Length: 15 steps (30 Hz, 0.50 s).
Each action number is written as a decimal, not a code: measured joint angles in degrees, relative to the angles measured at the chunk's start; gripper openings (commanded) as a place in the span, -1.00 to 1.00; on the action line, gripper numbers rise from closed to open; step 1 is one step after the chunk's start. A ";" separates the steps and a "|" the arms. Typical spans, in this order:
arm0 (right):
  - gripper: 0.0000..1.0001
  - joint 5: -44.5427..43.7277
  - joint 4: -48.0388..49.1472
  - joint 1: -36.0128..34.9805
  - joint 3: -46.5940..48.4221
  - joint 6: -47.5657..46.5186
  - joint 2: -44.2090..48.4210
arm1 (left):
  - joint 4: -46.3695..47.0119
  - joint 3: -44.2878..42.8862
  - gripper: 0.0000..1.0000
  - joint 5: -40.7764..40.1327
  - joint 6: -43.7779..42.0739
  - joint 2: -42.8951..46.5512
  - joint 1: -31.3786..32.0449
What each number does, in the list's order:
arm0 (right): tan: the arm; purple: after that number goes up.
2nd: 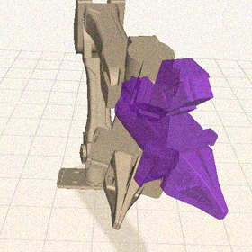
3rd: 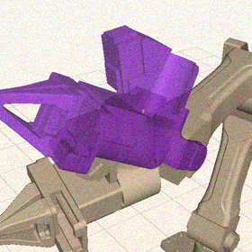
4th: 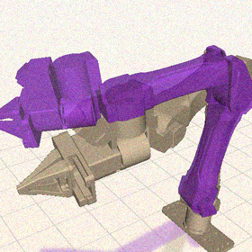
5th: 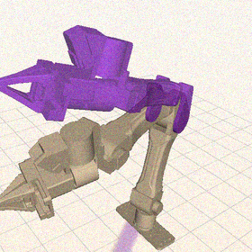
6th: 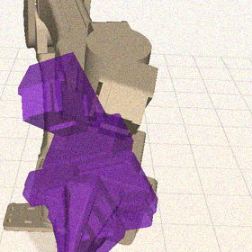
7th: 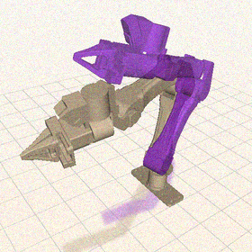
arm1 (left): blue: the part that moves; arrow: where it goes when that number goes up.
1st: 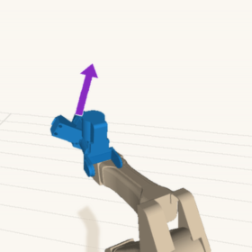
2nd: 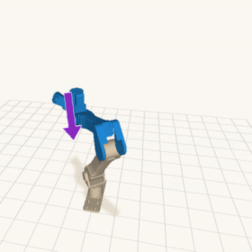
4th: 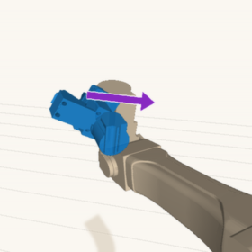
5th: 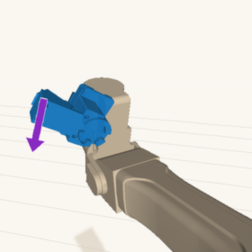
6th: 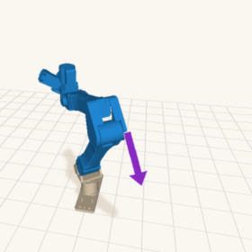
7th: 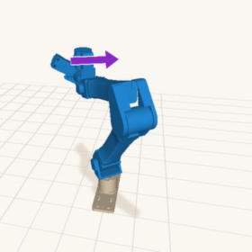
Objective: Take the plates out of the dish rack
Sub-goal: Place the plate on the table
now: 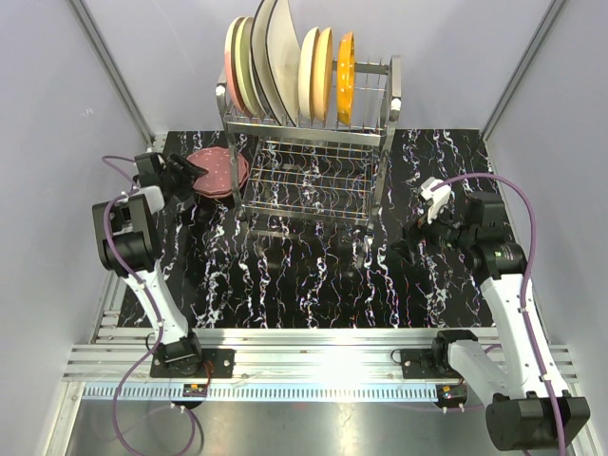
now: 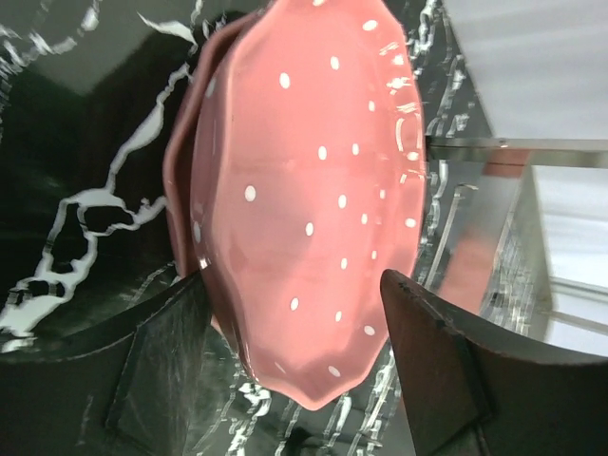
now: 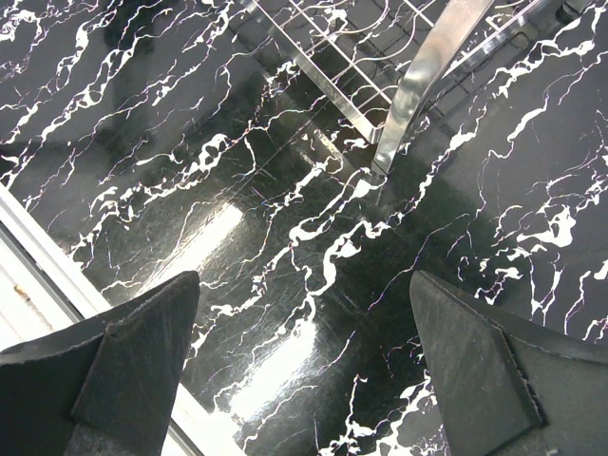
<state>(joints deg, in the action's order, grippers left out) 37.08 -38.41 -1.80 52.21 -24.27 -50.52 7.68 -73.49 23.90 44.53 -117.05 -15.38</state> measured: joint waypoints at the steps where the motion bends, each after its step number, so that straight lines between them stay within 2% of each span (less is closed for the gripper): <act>1: 0.99 0.00 0.02 0.00 0.00 0.00 0.09 | -1.16 -0.55 0.50 -0.26 -0.94 0.11 0.00; 15: 1.00 0.02 0.00 1.11 -0.07 0.00 1.38 | -13.38 -0.46 0.52 -6.36 -11.89 6.34 0.04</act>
<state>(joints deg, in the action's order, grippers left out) 37.10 -38.41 -0.69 52.14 -24.27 -49.15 -5.69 -73.95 17.54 32.64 -110.72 -15.33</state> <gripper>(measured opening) 0.994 0.754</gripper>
